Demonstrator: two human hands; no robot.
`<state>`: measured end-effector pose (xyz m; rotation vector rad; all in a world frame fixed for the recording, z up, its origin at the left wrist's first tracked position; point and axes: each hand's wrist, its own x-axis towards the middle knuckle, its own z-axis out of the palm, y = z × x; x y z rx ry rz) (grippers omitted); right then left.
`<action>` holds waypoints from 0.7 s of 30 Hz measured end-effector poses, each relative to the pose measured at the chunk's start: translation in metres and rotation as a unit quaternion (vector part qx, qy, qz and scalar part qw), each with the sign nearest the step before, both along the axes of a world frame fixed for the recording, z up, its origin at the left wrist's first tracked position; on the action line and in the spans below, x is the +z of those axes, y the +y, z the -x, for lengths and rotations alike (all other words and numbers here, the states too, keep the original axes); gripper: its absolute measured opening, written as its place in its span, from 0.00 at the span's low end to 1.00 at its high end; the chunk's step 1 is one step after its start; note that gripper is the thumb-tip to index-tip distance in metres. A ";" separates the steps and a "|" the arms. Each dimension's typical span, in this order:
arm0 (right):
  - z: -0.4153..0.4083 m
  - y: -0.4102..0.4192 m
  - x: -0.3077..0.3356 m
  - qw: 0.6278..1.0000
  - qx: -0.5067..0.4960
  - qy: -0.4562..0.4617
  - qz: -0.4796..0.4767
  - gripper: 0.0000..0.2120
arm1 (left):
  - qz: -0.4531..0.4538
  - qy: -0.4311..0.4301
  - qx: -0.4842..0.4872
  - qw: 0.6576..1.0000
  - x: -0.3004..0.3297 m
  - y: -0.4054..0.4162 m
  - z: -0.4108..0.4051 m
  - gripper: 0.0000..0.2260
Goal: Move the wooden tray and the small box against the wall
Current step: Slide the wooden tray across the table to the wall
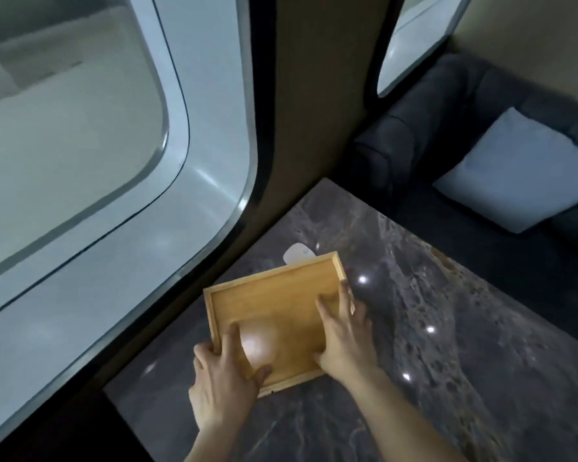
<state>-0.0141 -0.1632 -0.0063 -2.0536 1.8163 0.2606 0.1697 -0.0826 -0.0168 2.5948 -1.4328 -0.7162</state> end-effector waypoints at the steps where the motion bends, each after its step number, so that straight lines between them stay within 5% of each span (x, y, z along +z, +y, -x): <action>1: -0.007 -0.012 0.000 1.000 0.016 0.004 -0.003 0.51 | -0.002 0.003 0.016 1.000 0.000 -0.003 -0.003 0.39; 11: -0.044 -0.104 0.001 0.989 0.145 0.024 -0.001 0.43 | -0.018 0.014 0.061 0.998 -0.015 -0.027 -0.016 0.32; 21: -0.045 -0.134 -0.029 0.988 0.157 0.008 -0.007 0.38 | -0.011 0.020 0.042 0.999 -0.036 -0.036 -0.021 0.30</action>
